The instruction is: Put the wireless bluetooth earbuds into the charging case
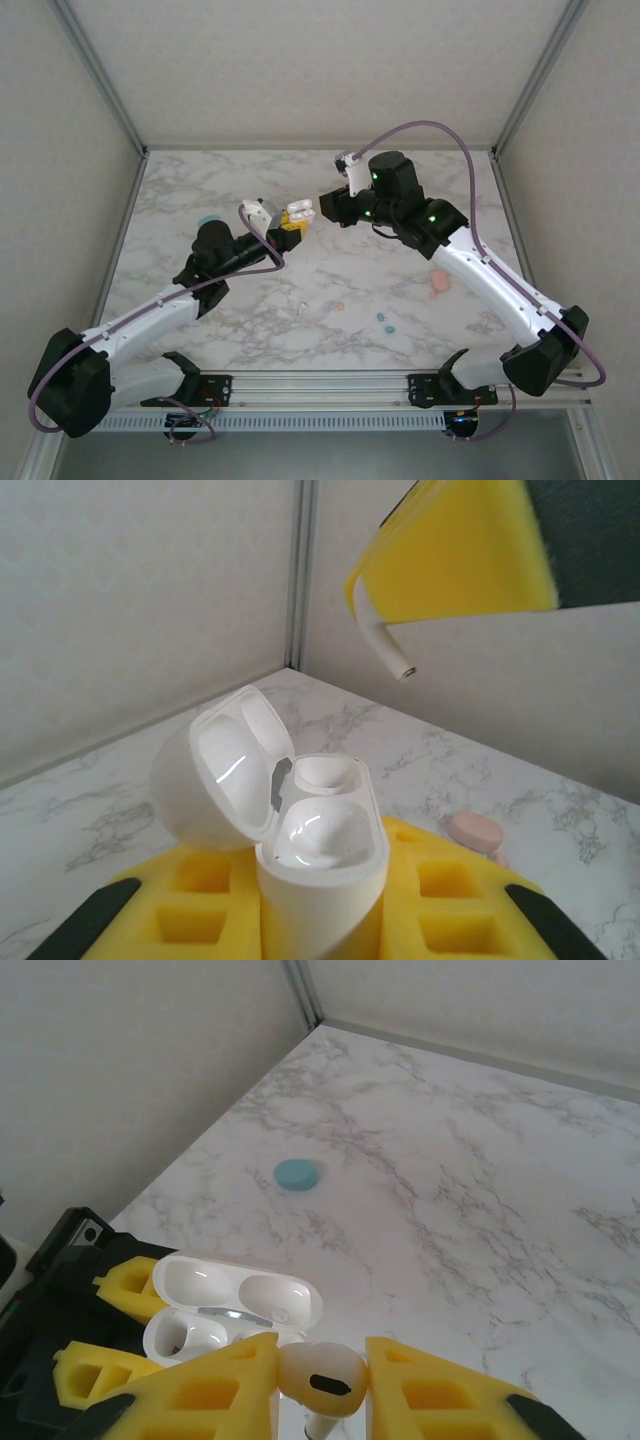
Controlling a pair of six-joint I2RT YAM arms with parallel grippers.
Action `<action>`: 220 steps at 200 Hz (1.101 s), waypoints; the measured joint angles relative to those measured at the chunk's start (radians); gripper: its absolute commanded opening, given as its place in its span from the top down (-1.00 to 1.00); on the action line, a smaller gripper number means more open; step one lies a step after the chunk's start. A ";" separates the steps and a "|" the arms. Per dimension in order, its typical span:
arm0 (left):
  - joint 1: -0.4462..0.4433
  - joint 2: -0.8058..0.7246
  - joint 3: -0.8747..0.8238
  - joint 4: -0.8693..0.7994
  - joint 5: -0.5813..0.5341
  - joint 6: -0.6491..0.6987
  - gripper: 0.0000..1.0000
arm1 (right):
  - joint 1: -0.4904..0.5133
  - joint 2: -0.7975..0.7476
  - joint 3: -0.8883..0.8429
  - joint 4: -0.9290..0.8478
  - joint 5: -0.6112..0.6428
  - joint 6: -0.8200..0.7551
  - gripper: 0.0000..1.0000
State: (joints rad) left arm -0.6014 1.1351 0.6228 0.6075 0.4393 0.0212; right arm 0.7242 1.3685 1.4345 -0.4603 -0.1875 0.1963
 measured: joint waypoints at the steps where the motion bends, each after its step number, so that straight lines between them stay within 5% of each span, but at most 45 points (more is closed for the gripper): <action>1: 0.000 0.000 0.000 0.000 0.001 0.000 0.70 | 0.000 0.002 0.000 0.000 0.000 0.000 0.49; 220: -0.012 0.017 0.024 -0.006 -0.005 -0.073 0.70 | 0.079 0.059 -0.019 0.076 0.115 -0.065 0.51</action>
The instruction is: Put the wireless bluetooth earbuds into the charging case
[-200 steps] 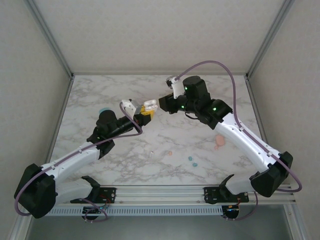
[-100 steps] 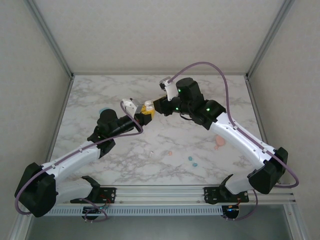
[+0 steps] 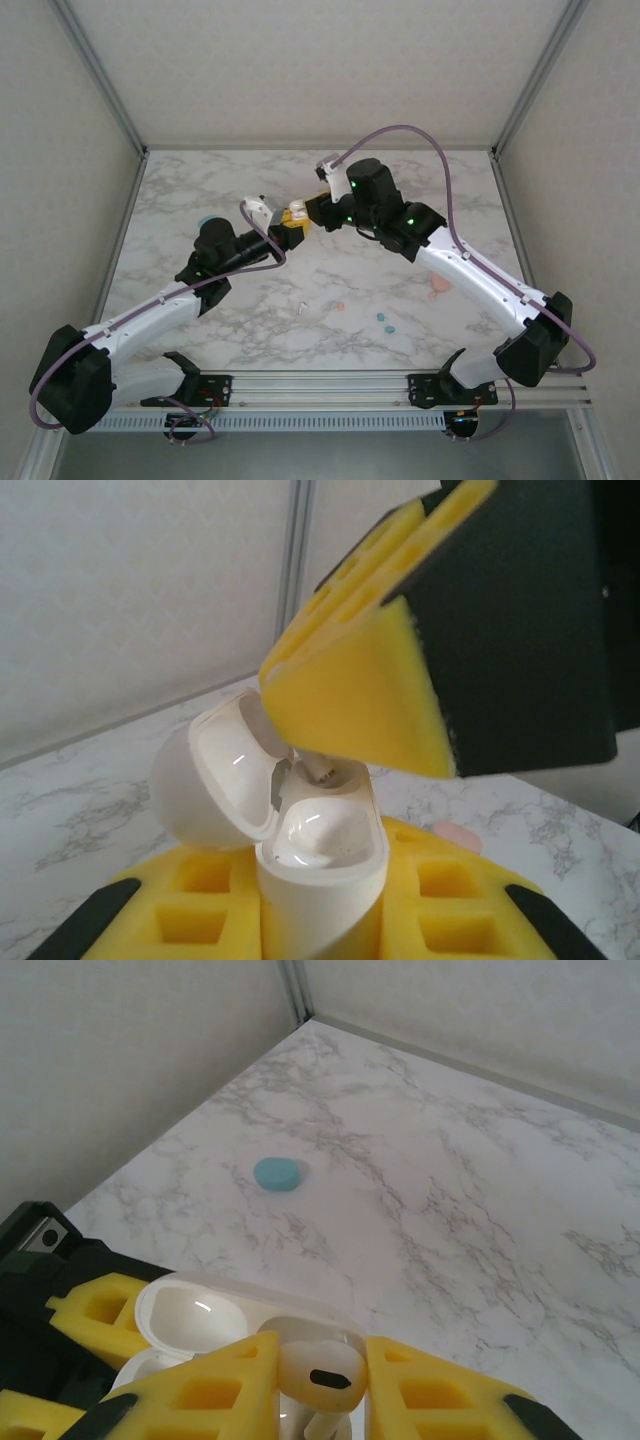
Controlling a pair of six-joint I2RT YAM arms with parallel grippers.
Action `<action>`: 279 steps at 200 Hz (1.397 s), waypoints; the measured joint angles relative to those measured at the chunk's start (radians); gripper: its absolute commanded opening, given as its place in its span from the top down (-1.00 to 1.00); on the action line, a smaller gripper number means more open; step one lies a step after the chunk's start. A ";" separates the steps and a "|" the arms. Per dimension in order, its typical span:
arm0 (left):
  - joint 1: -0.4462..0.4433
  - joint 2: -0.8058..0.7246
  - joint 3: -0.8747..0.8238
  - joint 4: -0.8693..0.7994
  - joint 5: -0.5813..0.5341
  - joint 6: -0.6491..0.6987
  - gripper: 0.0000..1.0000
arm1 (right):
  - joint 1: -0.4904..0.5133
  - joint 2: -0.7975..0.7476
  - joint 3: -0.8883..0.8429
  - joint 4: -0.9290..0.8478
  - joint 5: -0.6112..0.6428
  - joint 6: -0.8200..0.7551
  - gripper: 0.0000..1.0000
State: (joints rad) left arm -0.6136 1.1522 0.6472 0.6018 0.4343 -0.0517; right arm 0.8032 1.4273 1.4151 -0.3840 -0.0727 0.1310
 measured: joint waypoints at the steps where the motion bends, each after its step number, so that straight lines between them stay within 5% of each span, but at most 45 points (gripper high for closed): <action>1: 0.000 0.000 0.000 0.000 -0.001 -0.002 0.70 | 0.000 0.000 0.000 0.000 0.000 -0.001 0.51; 163: -0.003 -0.010 0.000 0.001 -0.028 -0.035 0.71 | 0.006 -0.016 -0.029 0.034 -0.066 -0.048 0.19; 227: -0.003 -0.020 0.000 0.000 -0.027 -0.001 0.72 | 0.004 -0.032 -0.024 0.005 -0.113 0.018 -0.26; 279: -0.003 -0.038 0.000 -0.002 -0.027 0.026 0.72 | -0.014 -0.056 -0.009 -0.021 -0.172 0.097 -0.42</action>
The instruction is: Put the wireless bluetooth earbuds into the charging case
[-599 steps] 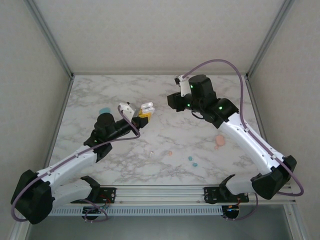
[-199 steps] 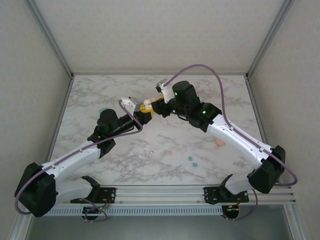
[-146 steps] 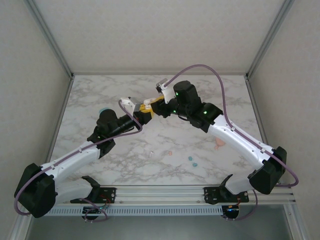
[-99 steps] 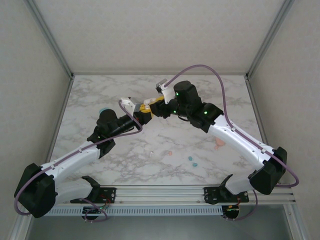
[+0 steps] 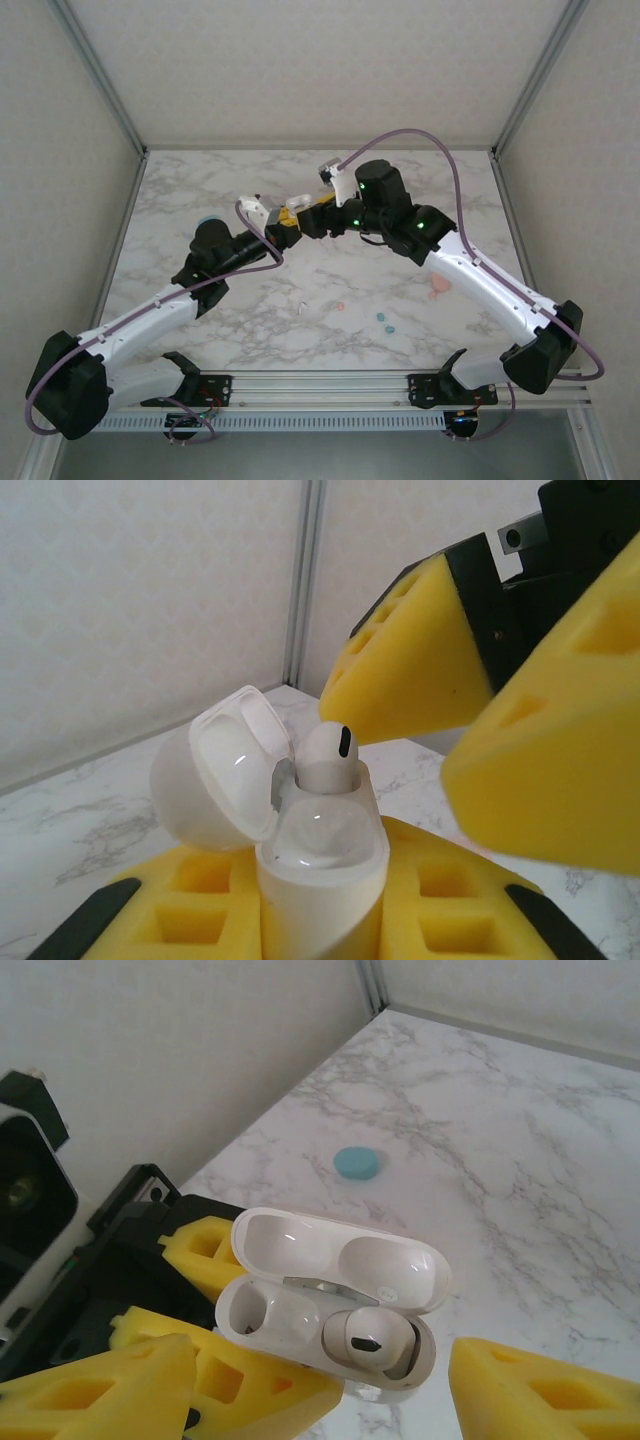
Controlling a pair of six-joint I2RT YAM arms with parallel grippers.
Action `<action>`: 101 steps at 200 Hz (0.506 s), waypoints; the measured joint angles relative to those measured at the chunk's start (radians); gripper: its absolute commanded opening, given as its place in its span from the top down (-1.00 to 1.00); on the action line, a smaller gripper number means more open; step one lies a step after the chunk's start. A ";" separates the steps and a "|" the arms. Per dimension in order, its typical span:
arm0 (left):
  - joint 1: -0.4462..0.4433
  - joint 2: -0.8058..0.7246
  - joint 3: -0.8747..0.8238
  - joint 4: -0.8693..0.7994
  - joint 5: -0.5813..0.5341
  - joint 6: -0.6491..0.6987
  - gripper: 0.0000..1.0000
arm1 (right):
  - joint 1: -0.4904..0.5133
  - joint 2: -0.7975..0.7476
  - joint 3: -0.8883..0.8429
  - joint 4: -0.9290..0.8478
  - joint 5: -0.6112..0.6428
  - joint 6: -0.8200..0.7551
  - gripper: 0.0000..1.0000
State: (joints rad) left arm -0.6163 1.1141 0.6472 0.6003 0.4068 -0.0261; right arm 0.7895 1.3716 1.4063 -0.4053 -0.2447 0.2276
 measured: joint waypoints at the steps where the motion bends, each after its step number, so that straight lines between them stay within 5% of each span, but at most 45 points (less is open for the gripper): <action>1: 0.000 0.000 0.000 0.000 0.000 0.001 0.72 | 0.000 0.000 0.000 0.000 0.000 0.001 -0.42; 61: 0.000 -0.008 0.000 -0.014 0.001 0.008 0.72 | -0.008 -0.023 0.019 -0.003 -0.007 0.050 -0.42; 101: 0.000 -0.019 0.000 -0.030 -0.001 0.023 0.72 | -0.022 -0.049 0.019 -0.020 0.127 0.094 -0.23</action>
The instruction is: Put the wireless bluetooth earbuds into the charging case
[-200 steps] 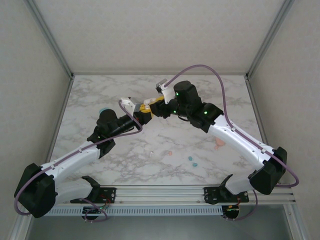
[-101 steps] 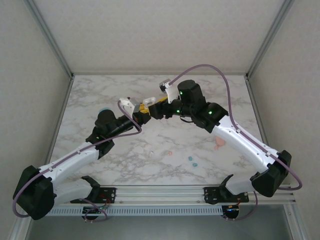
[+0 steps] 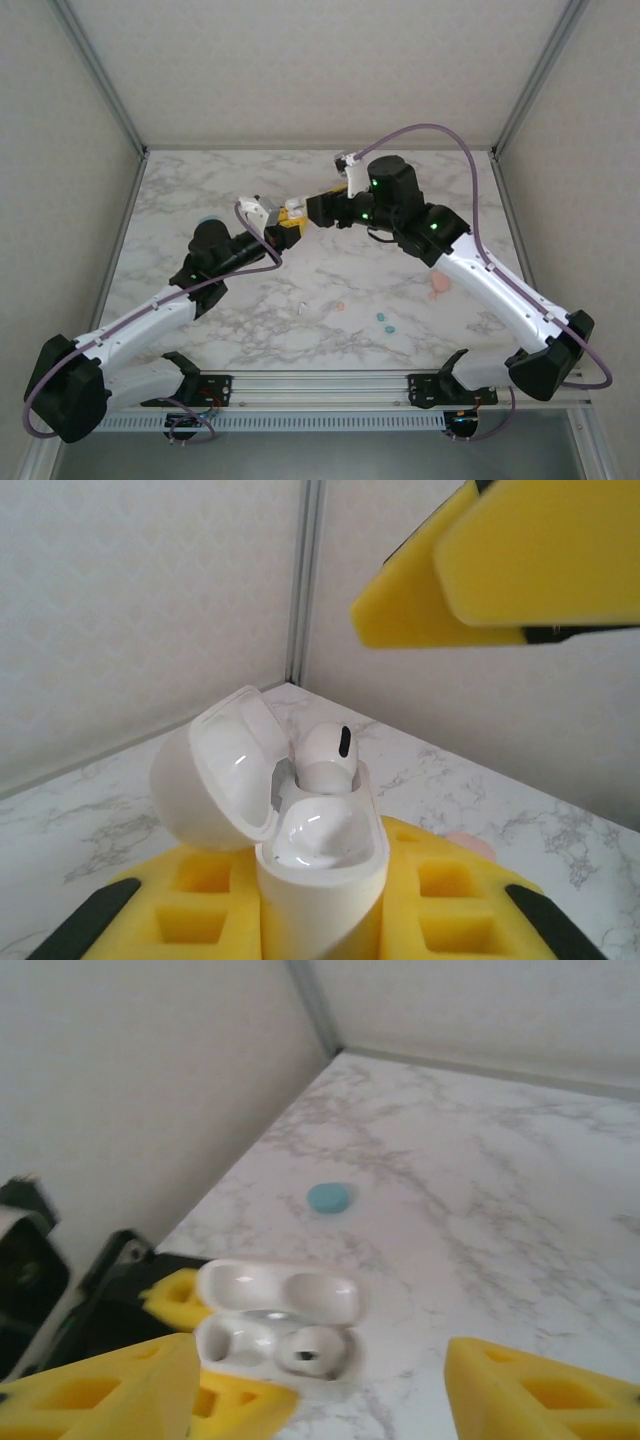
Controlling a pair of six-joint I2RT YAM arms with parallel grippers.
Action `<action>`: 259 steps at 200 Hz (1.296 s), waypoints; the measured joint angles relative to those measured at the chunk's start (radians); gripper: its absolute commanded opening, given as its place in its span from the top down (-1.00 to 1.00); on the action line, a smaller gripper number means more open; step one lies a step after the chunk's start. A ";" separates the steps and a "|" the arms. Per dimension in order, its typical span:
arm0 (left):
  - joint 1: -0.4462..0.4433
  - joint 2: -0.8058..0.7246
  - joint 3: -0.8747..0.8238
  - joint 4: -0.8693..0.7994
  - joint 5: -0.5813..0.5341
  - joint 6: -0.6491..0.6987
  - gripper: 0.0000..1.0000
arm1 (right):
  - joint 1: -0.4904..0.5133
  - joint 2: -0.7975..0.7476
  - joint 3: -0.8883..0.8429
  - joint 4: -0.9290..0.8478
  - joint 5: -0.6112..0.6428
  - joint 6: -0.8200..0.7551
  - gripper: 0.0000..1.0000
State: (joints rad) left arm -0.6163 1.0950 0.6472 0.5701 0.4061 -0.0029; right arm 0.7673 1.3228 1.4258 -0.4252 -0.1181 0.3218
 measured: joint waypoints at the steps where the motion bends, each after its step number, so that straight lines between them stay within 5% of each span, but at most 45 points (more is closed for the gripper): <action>1: 0.000 -0.001 0.000 -0.001 0.000 0.000 0.72 | -0.002 -0.001 0.000 -0.002 0.005 0.000 -0.22; 42: 0.000 -0.080 0.000 -0.063 -0.045 0.035 0.73 | -0.163 -0.053 -0.013 -0.105 0.157 0.151 -0.13; 94: 0.000 -0.273 -0.010 -0.187 -0.111 0.099 0.72 | -0.211 0.036 -0.085 -0.254 0.076 0.318 -0.07; 148: 0.017 -0.373 -0.028 -0.303 -0.172 0.150 0.72 | -0.021 0.192 -0.206 -0.327 0.010 0.522 -0.05; 187: 0.153 -0.402 -0.113 -0.291 -0.150 0.081 0.72 | 0.110 0.289 -0.208 -0.327 0.011 0.644 0.04; 259: 0.232 -0.414 -0.151 -0.230 -0.142 -0.024 0.72 | 0.227 0.546 -0.090 -0.327 0.009 0.762 0.02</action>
State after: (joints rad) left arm -0.3840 0.6811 0.4965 0.3405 0.2638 -0.0273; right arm 0.9943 1.8687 1.3357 -0.7521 -0.1093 1.0840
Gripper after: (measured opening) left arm 0.212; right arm 0.487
